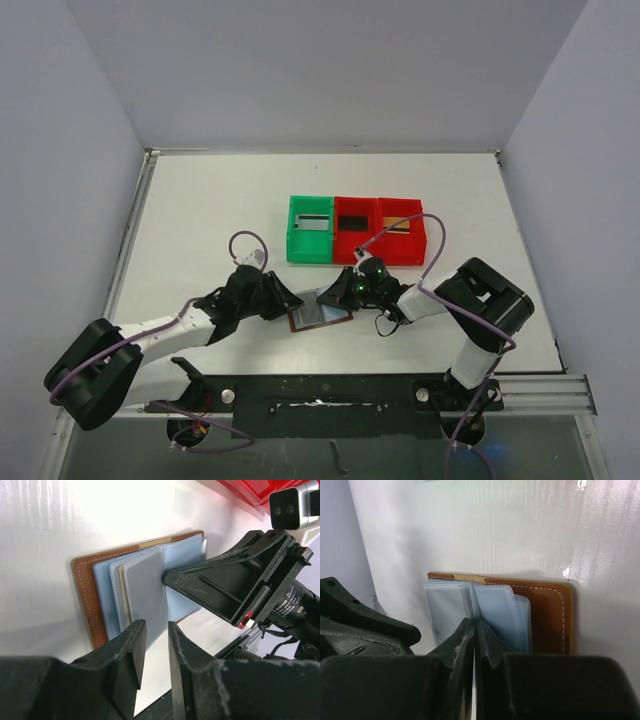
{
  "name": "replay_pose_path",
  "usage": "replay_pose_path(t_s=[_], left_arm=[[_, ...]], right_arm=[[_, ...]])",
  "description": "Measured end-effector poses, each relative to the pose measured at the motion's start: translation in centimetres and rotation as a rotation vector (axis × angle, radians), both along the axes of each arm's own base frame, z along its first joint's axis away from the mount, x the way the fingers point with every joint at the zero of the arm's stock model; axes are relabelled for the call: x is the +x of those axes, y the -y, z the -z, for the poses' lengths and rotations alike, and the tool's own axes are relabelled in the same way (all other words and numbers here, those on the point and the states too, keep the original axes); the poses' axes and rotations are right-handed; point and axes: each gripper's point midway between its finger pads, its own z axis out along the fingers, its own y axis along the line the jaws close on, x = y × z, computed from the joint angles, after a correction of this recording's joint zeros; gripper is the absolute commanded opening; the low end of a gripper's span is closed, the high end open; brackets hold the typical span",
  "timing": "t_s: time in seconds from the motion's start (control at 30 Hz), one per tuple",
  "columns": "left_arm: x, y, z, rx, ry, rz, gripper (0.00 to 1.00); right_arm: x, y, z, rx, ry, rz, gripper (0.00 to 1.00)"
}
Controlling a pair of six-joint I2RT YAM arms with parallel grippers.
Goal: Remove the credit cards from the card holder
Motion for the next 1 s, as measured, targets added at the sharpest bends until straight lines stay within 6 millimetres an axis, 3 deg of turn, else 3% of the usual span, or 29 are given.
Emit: replay_pose_path(t_s=[0.33,1.0], left_arm=[[-0.1,0.0,1.4,0.023,-0.03,0.003,0.24],[-0.1,0.7,2.3,0.016,-0.046,0.024,0.24]], right_arm=[[-0.1,0.3,0.0,0.074,-0.026,0.02,0.0],[-0.2,0.3,0.0,0.097,-0.04,0.015,0.0]])
